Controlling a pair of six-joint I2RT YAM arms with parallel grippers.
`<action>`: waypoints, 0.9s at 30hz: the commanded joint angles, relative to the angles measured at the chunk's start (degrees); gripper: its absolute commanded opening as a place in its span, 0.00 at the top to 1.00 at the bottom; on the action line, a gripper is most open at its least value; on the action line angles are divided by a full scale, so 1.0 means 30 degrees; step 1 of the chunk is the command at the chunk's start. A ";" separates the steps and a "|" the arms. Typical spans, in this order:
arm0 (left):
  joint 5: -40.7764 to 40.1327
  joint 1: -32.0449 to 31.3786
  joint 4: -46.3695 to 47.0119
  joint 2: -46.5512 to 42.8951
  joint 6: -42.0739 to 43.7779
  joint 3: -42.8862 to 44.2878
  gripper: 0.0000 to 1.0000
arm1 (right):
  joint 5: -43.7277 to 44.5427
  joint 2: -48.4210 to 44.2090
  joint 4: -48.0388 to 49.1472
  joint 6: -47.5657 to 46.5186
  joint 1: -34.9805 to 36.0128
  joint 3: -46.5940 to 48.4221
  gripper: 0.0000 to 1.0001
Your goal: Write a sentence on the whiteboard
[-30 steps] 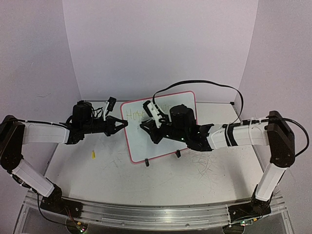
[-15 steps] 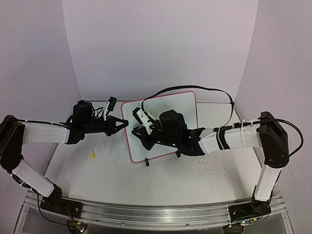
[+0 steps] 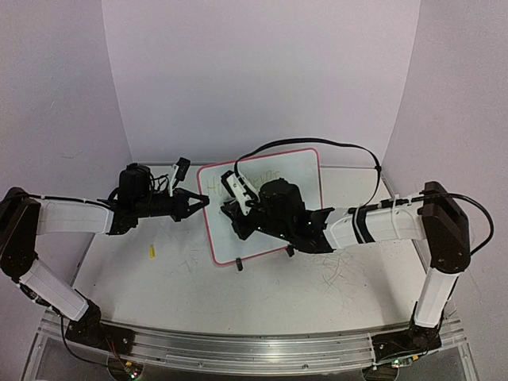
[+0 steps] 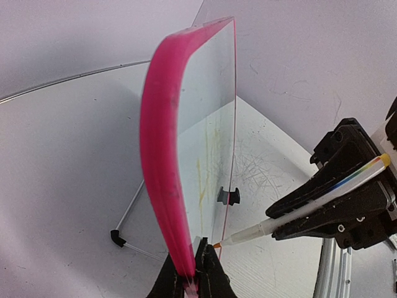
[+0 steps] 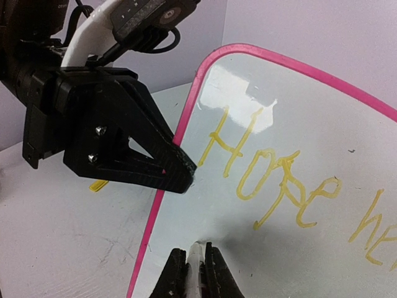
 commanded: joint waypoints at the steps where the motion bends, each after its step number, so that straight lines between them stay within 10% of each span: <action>1: -0.2568 0.0117 -0.0570 0.0091 0.2014 0.0516 1.00 | 0.0671 0.0411 0.0903 0.0338 0.0004 0.0191 1.00; 27: -0.2647 0.0058 -0.0628 0.0042 0.2108 0.0502 1.00 | 0.0885 0.0436 0.0295 0.0943 0.0137 -0.0158 1.00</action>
